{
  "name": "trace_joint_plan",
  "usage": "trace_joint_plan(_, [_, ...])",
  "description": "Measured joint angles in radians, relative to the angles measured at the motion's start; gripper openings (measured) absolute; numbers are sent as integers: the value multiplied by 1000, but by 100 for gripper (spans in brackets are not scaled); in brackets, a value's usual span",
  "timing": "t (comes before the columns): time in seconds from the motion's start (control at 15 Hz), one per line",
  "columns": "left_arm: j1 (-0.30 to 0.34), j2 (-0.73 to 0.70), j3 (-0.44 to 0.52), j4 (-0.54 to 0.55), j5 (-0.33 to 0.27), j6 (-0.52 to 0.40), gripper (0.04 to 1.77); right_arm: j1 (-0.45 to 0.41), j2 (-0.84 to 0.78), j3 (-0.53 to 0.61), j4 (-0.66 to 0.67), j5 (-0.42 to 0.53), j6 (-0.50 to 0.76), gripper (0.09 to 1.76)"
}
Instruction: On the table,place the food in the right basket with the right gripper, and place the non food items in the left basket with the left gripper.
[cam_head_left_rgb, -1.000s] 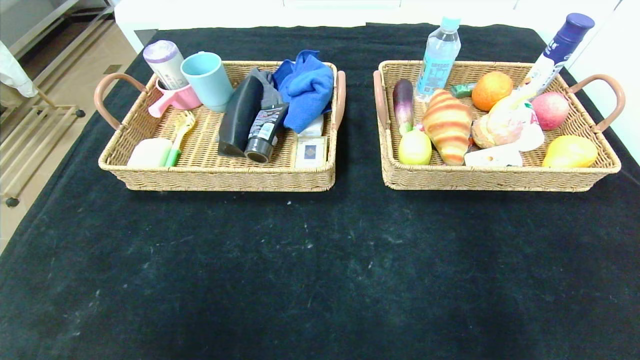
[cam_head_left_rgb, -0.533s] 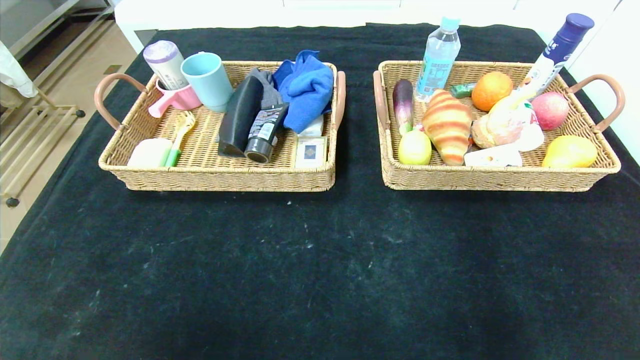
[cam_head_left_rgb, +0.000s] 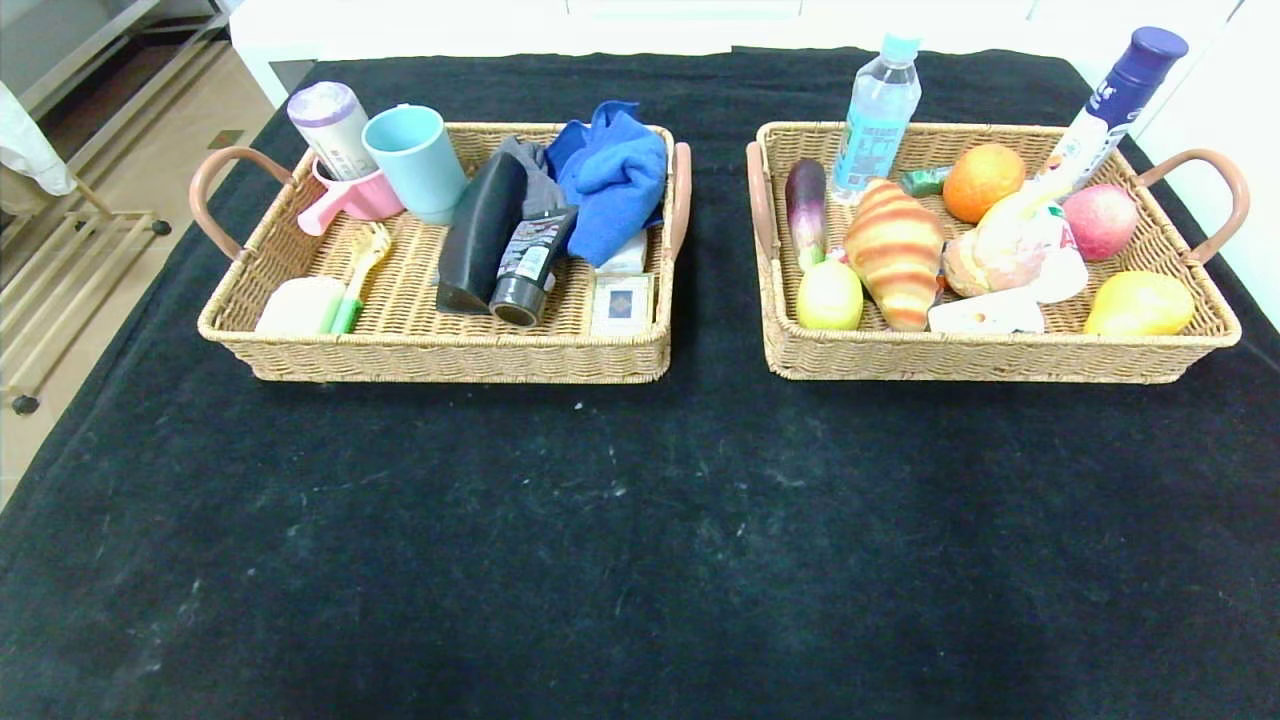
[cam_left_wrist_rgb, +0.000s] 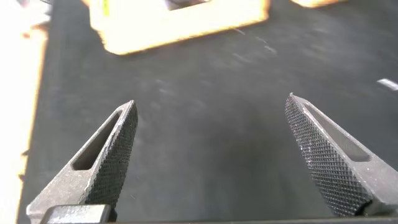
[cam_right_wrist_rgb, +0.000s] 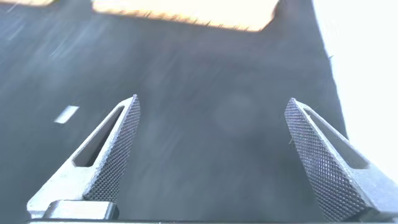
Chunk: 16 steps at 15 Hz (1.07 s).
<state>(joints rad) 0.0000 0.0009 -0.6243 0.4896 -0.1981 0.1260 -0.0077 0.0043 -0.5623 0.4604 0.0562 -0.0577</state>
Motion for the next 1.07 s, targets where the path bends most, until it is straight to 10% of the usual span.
trace_joint_plan(0.33, [0,-2,387,-382,143,31,172,0,-5,463,-531,-86,-53,170])
trace_joint_plan(0.6, [-1,-2,594,-479,146,26,172,0,-5,555,-540,-35,-14,170])
trace_joint_plan(1.07, [-2,-2,624,-489,184,-68,172,2,-5,562,-471,-56,93,170])
